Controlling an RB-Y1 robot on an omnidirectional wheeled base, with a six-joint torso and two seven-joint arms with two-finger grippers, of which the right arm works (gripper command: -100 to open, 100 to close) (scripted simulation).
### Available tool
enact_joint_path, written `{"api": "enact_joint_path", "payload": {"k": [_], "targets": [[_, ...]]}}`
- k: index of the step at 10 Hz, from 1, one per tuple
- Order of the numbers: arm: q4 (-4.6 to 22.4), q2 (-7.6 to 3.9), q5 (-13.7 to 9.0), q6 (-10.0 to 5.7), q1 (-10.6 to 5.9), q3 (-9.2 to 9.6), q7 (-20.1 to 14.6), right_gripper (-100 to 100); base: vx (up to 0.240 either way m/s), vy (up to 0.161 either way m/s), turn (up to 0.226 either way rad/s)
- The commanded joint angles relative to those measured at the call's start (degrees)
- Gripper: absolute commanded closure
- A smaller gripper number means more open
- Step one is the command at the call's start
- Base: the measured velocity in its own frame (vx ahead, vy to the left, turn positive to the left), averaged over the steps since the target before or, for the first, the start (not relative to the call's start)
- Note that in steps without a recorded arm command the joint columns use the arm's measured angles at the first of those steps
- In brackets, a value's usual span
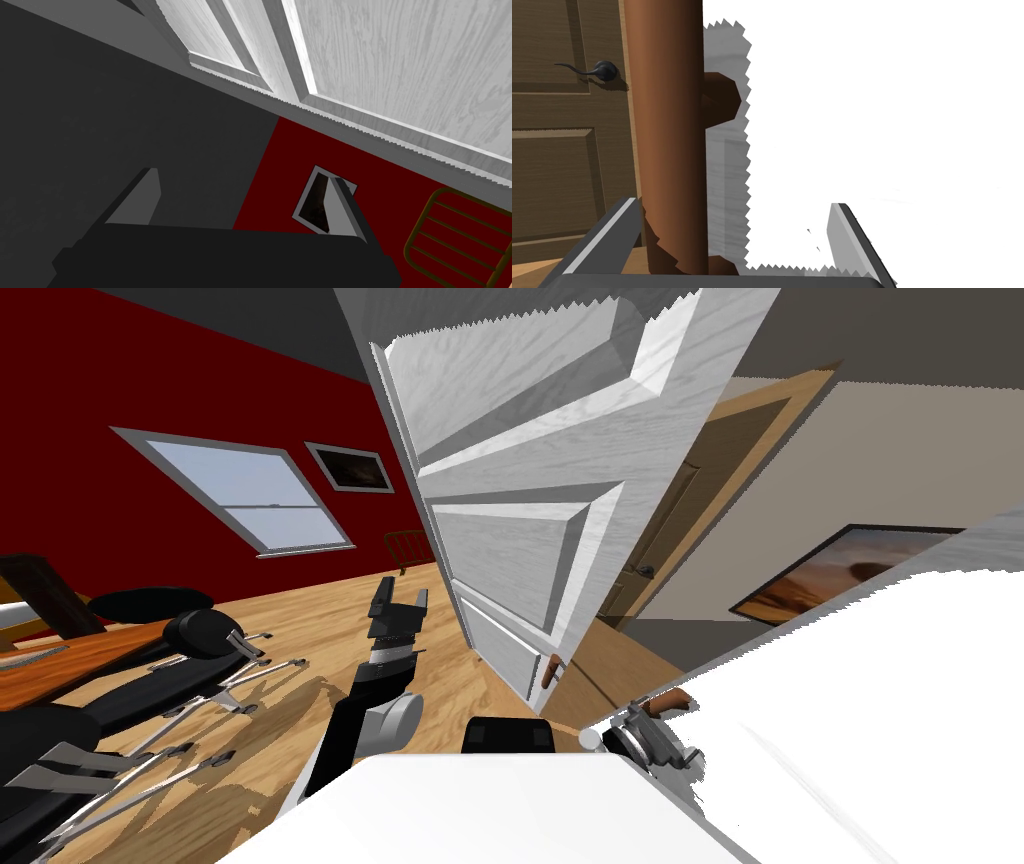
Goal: Push the door open
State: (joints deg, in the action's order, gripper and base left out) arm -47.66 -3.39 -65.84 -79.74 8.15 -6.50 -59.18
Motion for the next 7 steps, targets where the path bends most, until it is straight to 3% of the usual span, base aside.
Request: {"api": "enact_joint_path", "payload": {"k": [1, 2, 3, 7], "targets": [[1.2, -0.21, -0.5, -1.72, 0.74, -1.08, -0.5, 100, 0.007, 0.01, 0.007], [1.2, -0.21, -0.5, -1.72, 0.74, -1.08, -0.5, 100, 0.0, 0.011, -0.013], [2.3, -0.59, -2.1, -1.61, -1.7, -2.06, 0.5, 100, 0.01, -0.075, 0.188], [2.7, -0.68, -4.1, -2.74, -2.66, -3.85, 1.8, 100, -0.001, -0.112, 0.066]]}}
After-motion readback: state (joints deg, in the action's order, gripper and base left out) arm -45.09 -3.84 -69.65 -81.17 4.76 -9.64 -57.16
